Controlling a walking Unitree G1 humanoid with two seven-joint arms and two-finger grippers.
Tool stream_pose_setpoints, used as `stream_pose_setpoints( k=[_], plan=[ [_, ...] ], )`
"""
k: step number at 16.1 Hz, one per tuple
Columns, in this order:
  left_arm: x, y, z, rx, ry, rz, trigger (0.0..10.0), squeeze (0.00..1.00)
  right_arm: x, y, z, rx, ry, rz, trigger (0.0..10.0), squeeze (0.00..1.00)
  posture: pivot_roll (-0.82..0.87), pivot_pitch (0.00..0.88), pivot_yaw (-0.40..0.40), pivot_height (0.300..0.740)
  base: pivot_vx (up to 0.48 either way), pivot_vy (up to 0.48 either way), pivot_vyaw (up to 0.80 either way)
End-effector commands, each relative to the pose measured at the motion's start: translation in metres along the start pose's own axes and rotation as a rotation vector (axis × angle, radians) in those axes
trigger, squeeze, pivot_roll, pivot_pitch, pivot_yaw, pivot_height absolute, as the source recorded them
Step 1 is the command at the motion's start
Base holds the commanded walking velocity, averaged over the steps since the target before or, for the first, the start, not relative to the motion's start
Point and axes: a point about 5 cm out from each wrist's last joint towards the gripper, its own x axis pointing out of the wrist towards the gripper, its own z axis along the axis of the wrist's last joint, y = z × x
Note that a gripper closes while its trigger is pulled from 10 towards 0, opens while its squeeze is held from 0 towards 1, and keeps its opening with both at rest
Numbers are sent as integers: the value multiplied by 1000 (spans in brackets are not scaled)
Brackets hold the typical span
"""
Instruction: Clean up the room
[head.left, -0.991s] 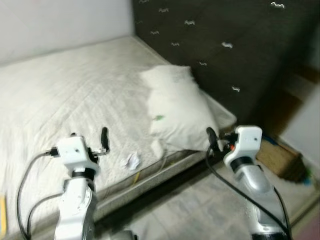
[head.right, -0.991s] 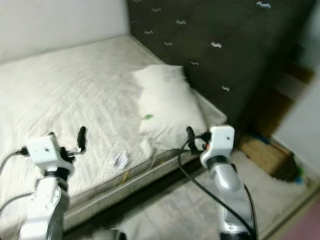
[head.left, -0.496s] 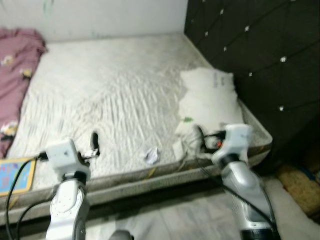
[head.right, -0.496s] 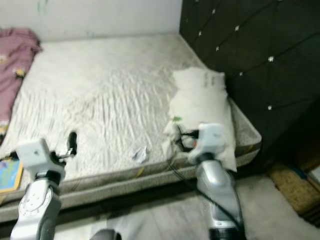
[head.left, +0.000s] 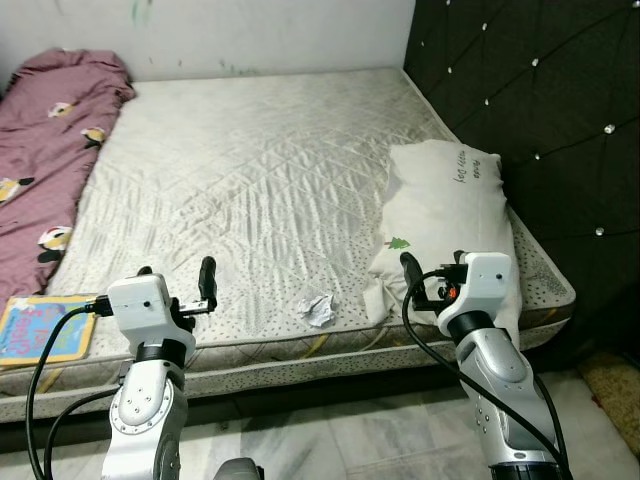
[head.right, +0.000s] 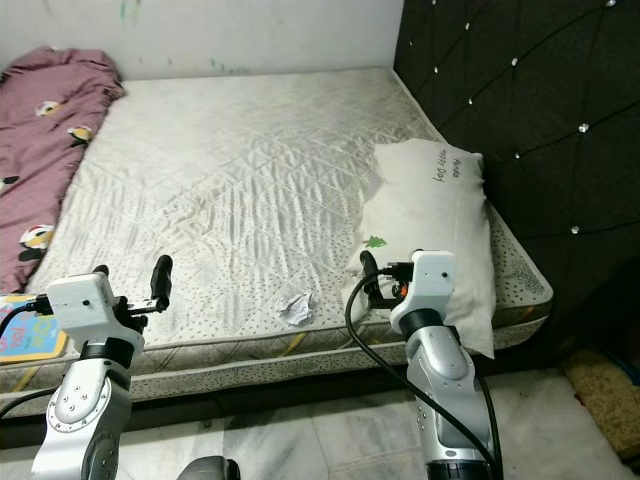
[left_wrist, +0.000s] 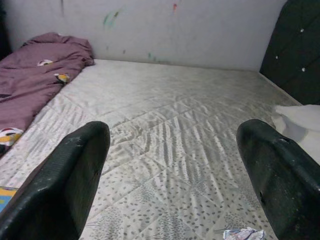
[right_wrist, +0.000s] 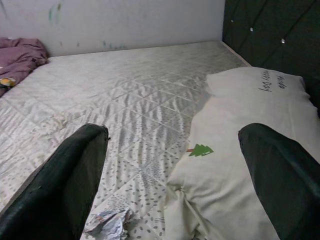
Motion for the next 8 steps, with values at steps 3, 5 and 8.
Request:
stream_pose_setpoints(
  k=[3, 5, 8],
  plan=[
    [0, -2, 4, 2, -18, -30, 10000, 0, 1, -2, 3, 0, -9, -13, 10000, 0, 24, 37, -36, 740, 305, 0, 0],
    [-1, -3, 4, 1, -20, -36, 10000, 0, 1, -3, 3, -1, -10, -17, 10000, 0, 23, 37, -36, 740, 396, 0, 0],
    [-1, -4, 4, 0, -21, -42, 10000, 0, 1, -3, 3, -7, -10, -18, 10000, 0, 25, 36, -39, 740, 446, 0, 0]
  ],
)
